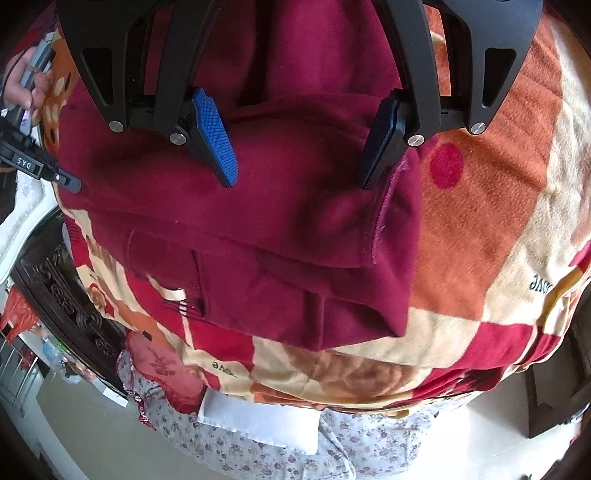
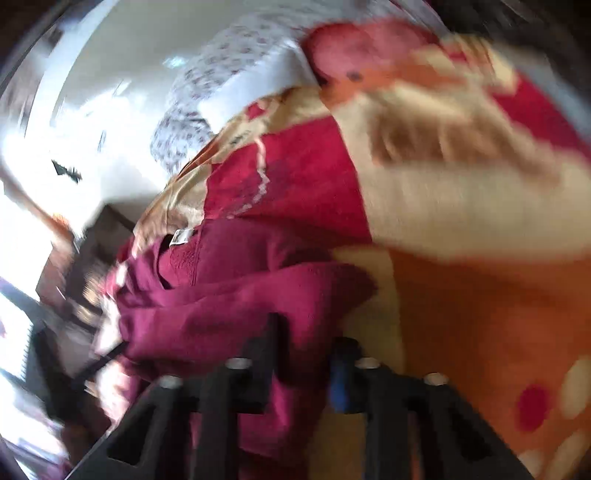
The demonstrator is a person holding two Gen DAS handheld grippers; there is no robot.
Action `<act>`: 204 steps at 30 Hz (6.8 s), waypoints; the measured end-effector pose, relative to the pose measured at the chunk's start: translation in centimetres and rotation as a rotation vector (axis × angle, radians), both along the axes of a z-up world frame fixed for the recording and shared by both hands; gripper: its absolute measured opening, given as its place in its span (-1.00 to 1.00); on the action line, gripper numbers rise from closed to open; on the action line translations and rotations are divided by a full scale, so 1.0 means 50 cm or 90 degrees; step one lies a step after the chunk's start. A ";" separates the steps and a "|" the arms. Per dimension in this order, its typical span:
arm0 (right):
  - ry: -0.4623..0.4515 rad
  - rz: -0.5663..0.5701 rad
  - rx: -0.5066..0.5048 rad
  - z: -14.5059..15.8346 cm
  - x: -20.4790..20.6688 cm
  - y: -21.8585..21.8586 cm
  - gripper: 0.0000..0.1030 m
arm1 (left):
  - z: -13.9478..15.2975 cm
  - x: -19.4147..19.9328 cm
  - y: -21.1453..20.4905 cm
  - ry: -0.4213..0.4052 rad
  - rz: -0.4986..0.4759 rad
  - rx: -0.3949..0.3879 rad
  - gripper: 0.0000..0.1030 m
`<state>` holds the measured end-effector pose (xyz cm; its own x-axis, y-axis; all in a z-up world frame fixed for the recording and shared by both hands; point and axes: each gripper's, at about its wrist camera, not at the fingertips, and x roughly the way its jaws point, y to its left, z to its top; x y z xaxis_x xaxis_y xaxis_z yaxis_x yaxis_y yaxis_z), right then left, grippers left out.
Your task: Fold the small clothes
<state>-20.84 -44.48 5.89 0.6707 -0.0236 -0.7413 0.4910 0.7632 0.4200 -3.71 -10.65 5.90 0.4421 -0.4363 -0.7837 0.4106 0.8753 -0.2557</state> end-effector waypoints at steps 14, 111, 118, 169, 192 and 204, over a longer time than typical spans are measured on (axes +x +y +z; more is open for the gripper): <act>0.024 0.020 -0.061 0.050 -0.086 0.040 -0.15 | 0.007 -0.008 0.015 -0.002 -0.014 0.026 0.32; -0.017 0.103 0.131 -0.021 -0.462 0.413 -0.83 | -0.009 -0.451 0.329 0.235 -0.152 -0.072 -0.84; 0.009 0.183 0.178 -0.024 -0.486 0.512 -0.83 | 0.029 -0.459 0.394 0.194 -0.160 -0.045 -0.84; -0.117 -0.062 0.187 0.047 0.058 -0.100 -0.80 | 0.117 0.163 -0.007 0.091 -0.118 -0.051 -0.46; -0.104 -0.008 0.021 0.085 0.121 -0.004 -0.18 | 0.097 0.188 -0.034 0.026 -0.051 -0.037 0.40; -0.030 -0.066 -0.012 -0.011 0.180 -0.067 -0.18 | 0.021 0.265 -0.049 0.009 0.036 0.003 0.40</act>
